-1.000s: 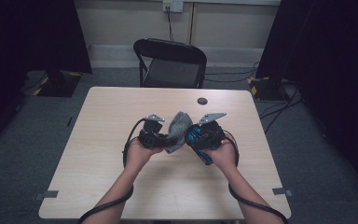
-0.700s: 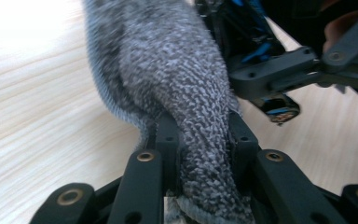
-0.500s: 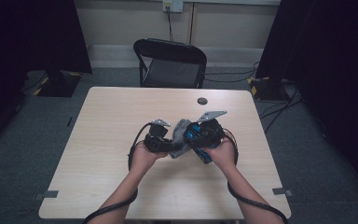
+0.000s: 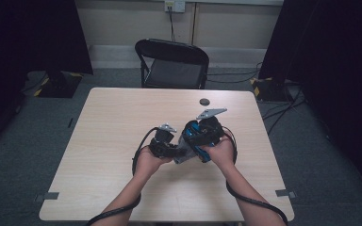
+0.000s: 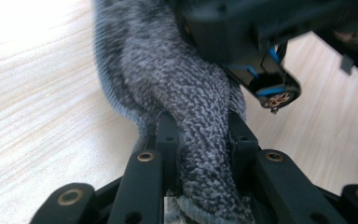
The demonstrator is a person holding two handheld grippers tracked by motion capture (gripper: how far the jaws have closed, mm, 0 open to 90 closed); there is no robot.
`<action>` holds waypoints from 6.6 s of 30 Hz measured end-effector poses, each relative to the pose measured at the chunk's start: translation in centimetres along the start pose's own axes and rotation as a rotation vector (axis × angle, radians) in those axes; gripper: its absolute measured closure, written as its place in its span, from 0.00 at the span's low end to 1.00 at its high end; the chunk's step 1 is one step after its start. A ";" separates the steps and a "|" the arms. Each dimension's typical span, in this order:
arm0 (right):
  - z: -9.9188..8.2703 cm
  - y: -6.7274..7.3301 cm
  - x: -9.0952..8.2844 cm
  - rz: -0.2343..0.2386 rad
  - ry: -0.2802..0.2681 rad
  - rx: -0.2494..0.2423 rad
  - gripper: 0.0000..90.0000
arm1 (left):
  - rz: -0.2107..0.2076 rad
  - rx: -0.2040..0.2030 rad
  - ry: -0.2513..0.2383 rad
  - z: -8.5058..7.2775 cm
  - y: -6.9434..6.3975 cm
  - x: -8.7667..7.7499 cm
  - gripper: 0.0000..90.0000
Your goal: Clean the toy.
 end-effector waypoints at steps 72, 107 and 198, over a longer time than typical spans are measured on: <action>-0.2 -0.8 0.0 -0.019 0.019 -0.001 0.28 | 0.080 0.014 -0.059 2.3 1.6 -2.2 0.80; 0.8 -0.1 0.4 -0.015 0.012 -0.023 0.28 | 0.045 0.024 -0.041 1.2 1.1 -1.5 0.80; 1.4 -2.8 -0.7 -0.035 -0.001 0.030 0.28 | 0.157 0.050 -0.064 -0.1 3.3 -5.3 0.79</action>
Point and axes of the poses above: each handheld gripper's, and its own axes: x roughly forward along the jaws, z roughly out of its top, y roughly to its left, the point moved 2 cm from there along x, roughly forward along the jaws, and after that the axes turned 12 degrees about -y, right-handed, at the moved point
